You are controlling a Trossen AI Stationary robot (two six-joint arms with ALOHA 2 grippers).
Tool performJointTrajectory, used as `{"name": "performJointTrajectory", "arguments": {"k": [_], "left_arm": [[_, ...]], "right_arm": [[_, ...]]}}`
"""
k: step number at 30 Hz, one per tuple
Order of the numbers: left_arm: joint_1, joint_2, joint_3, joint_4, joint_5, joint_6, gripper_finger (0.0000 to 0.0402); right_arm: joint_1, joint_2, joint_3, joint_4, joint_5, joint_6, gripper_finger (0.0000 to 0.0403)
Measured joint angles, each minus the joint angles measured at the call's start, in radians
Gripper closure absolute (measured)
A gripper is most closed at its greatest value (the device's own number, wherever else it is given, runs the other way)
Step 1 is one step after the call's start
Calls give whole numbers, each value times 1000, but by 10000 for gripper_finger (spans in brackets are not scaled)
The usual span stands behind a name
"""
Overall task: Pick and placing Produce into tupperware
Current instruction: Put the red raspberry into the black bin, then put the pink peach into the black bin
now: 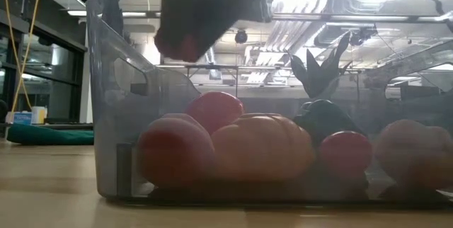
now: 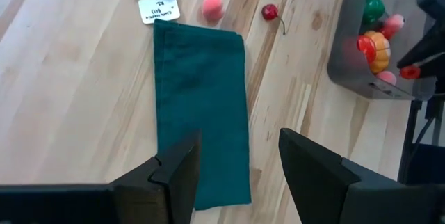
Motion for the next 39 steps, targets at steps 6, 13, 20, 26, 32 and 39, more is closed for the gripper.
{"name": "performJointTrajectory", "arguments": {"k": [6,13,20,26,32,39], "left_arm": [[0,1,0,-18,-1,15,220],[0,1,0,-22,-1,26,220],[0,1,0,-23,-2,36,220],[0,1,0,-25,-2,35,220],[0,1,0,-25,-2,35,220],[0,1,0,-25,-2,36,220]], "right_arm": [[-7,18,2,12,-23,-12,324],[-7,46,1,12,-67,-11,324],[-14,45,1,13,-44,-13,324],[-26,45,1,14,-40,-12,304],[-29,45,1,10,-29,-12,252],[-28,44,1,7,-17,-19,235]]}}
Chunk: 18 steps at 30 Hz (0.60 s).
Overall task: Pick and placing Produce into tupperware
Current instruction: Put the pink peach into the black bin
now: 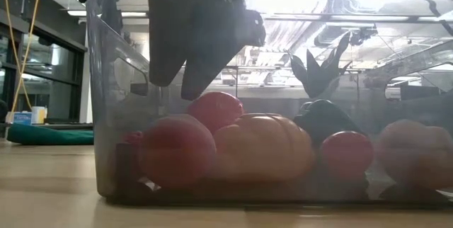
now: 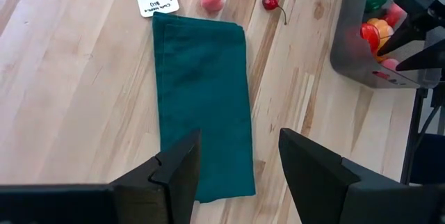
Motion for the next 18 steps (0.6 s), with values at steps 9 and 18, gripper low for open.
{"name": "performJointTrajectory", "arguments": {"k": [9,18], "left_arm": [[0,0,0,1,0,1,220],[0,0,0,2,0,3,220]], "right_arm": [[0,-96,1,-68,88,-3,247],[-29,-185,1,-185,97,72,247]]}}
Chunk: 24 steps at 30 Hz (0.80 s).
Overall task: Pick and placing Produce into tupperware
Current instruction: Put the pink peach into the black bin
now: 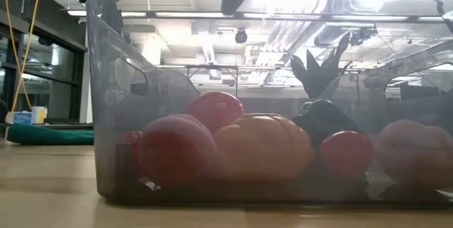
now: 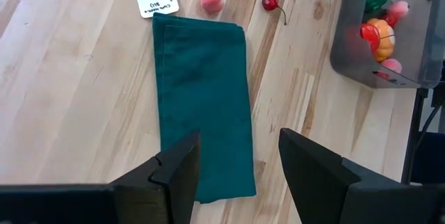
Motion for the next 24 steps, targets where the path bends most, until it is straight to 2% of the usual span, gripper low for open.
{"name": "performJointTrajectory", "arguments": {"k": [8,13,17,24], "left_arm": [[0,0,0,4,0,0,220],[0,0,0,30,42,56,220],[-1,0,0,116,119,165,220],[0,20,0,295,142,265,220]], "right_arm": [[-55,-84,0,-97,0,49,247],[-88,-131,0,-152,59,26,247],[-109,-152,0,-251,113,27,247],[-131,-206,0,-268,206,53,247]]}}
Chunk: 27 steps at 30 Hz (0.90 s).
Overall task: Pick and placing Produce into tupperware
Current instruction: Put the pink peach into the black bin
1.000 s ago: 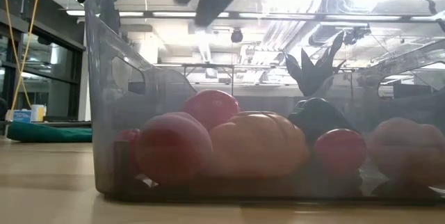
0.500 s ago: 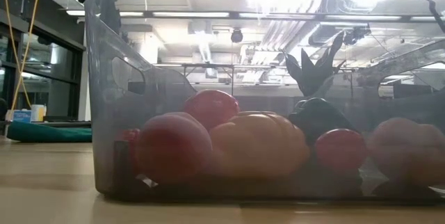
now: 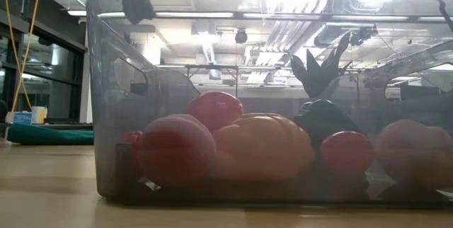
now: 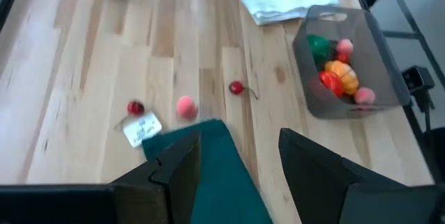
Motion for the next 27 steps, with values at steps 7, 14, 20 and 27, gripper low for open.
{"name": "performJointTrajectory", "arguments": {"k": [7,14,20,27], "left_arm": [[-54,86,0,20,1,130,220],[-132,198,0,52,-96,155,220],[-170,254,0,94,-112,142,220],[-206,288,0,202,-145,54,220]], "right_arm": [[-25,-112,0,1,149,58,247],[-35,-253,0,1,170,-37,247],[-35,-395,0,1,196,-120,247],[-35,-553,0,1,240,-210,247]]}}
